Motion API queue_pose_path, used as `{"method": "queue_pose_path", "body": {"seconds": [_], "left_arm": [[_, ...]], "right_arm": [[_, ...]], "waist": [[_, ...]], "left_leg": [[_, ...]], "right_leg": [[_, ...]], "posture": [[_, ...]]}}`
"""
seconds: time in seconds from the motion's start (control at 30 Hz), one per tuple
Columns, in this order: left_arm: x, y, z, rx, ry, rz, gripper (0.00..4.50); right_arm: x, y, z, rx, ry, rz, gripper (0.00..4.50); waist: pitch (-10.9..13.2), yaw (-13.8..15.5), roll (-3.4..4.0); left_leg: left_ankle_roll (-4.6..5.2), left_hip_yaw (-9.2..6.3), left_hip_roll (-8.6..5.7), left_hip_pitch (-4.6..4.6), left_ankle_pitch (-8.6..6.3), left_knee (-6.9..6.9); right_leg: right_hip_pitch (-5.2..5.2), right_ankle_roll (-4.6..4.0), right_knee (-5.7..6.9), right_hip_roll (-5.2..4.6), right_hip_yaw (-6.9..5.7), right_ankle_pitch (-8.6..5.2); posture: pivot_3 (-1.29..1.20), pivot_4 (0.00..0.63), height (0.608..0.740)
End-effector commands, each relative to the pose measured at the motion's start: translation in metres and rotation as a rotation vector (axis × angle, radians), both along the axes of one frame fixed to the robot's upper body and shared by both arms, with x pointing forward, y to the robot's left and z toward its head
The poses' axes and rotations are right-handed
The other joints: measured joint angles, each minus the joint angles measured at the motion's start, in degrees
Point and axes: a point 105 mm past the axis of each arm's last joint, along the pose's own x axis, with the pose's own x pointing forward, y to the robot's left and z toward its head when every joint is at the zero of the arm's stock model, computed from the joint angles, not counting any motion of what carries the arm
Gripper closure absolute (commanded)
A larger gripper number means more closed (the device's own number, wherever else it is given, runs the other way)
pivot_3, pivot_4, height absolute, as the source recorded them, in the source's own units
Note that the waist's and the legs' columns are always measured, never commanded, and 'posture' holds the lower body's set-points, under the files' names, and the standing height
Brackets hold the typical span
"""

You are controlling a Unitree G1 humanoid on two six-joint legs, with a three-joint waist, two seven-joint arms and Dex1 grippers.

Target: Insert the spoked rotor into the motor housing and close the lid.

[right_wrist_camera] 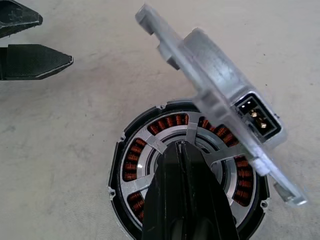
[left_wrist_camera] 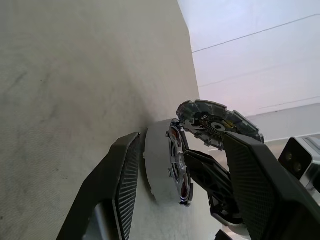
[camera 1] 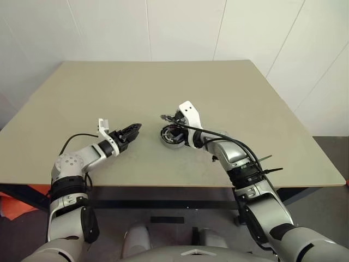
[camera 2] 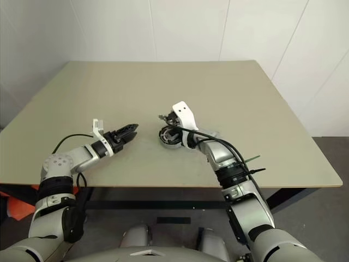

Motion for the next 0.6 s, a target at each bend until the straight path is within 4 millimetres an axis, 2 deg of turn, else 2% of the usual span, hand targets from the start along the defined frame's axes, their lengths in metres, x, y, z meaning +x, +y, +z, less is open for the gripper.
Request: {"method": "queue_pose_path", "body": {"seconds": [0.03,0.27,0.43,0.53,0.6], "left_arm": [[0.005,0.0,0.013,-0.001,-0.054,0.002,1.73],[0.006,-0.001,0.013,-0.003,-0.06,0.002,1.73],[0.008,-0.002,0.011,0.064,-0.074,-0.015,1.73],[0.012,-0.004,0.012,0.175,-0.124,-0.023,1.7],[0.016,-0.005,0.013,0.293,-0.184,-0.029,1.7]], "right_arm": [[0.002,-0.012,0.011,-0.01,-0.029,-0.016,4.5],[-0.021,-0.026,0.046,-0.105,-0.196,0.128,4.5],[-0.033,-0.039,0.049,-0.282,-0.27,0.281,4.5],[-0.05,-0.045,0.04,-0.381,-0.267,0.47,3.88],[-0.052,-0.05,0.032,-0.466,-0.274,0.545,3.24]], "waist": [[0.0,0.12,0.0],[0.04,0.36,-0.03],[0.05,0.34,-0.04],[0.05,0.39,-0.05],[0.06,0.42,-0.06]], "left_leg": [[0.0,0.0,0.0,0.0,0.0,0.0],[0.01,-0.01,0.0,-0.12,0.0,-0.03],[0.02,-0.01,0.01,-0.08,-0.01,-0.04],[0.04,-0.01,0.02,-0.08,-0.02,0.0],[0.07,-0.01,0.03,-0.07,-0.04,0.01]], "right_leg": [[0.01,0.0,0.0,0.0,0.0,0.0],[-0.04,-0.01,-0.08,0.02,-0.01,0.02],[-0.03,0.01,-0.12,0.03,-0.01,0.0],[-0.01,0.33,-0.12,0.02,-0.01,-0.18],[0.01,0.33,-0.13,0.02,-0.01,-0.19]], "posture": [[0.0,0.0,0.74],[0.0,0.0,0.74],[0.0,0.0,0.74],[0.0,0.0,0.74],[0.0,0.0,0.74]]}}
